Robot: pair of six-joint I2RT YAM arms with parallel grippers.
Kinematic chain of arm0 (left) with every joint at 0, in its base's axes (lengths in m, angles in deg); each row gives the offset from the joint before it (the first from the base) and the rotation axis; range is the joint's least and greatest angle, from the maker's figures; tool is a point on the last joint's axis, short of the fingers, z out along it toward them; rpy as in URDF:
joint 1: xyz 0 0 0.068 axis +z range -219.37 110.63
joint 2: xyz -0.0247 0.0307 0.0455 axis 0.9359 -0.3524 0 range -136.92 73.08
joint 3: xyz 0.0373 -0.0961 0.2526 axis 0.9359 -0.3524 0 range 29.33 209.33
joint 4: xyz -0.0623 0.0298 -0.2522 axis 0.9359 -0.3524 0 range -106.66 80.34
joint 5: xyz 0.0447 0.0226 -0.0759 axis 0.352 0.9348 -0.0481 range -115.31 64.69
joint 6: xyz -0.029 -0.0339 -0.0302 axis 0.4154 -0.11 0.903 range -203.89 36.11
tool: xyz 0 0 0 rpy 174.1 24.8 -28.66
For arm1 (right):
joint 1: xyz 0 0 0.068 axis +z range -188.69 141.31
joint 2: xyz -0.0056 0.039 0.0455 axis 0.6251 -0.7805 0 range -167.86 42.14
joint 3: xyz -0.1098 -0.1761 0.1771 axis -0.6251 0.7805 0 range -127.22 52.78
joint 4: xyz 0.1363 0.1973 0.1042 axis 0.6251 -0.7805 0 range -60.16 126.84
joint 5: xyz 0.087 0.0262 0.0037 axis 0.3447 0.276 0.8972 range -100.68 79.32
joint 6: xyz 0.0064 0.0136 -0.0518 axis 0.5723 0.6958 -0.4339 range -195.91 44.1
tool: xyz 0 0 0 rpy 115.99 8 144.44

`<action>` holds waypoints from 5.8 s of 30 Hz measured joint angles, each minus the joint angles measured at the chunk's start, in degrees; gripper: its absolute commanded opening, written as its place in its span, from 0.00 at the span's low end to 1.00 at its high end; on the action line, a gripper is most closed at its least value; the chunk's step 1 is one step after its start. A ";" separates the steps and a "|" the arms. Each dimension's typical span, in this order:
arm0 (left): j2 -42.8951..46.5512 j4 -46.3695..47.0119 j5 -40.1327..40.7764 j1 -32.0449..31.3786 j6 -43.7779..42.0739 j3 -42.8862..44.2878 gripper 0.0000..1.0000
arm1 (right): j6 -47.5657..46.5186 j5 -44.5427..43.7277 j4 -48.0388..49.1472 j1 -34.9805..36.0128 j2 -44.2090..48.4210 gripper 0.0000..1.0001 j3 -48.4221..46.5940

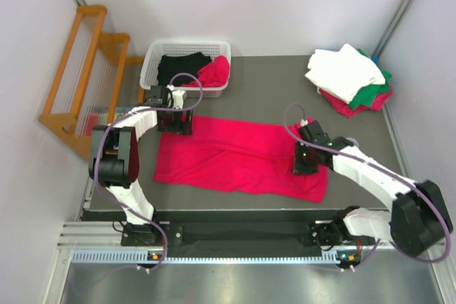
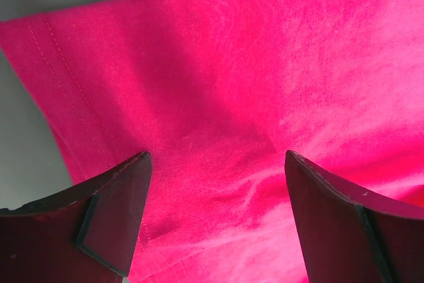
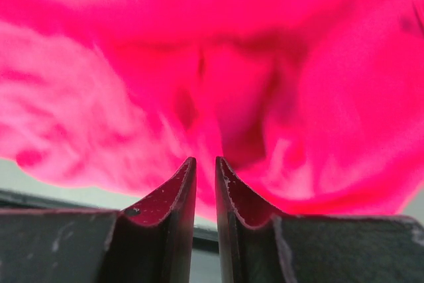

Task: Fold and stack the t-shirts
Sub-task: Fold the tshirt

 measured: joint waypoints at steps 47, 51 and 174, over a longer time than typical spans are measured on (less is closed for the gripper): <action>3.17 -1.77 0.39 0.00 -0.72 0.02 0.86 | -1.60 -7.69 0.52 -1.27 -7.17 0.16 -6.29; 3.17 -1.92 0.11 0.00 -0.70 0.15 0.86 | -1.40 -6.49 -2.84 -1.27 -0.33 0.17 -2.47; 0.39 -5.29 -3.87 -0.68 -0.79 5.57 0.85 | -5.62 -3.26 6.64 -17.92 -40.87 0.70 -40.33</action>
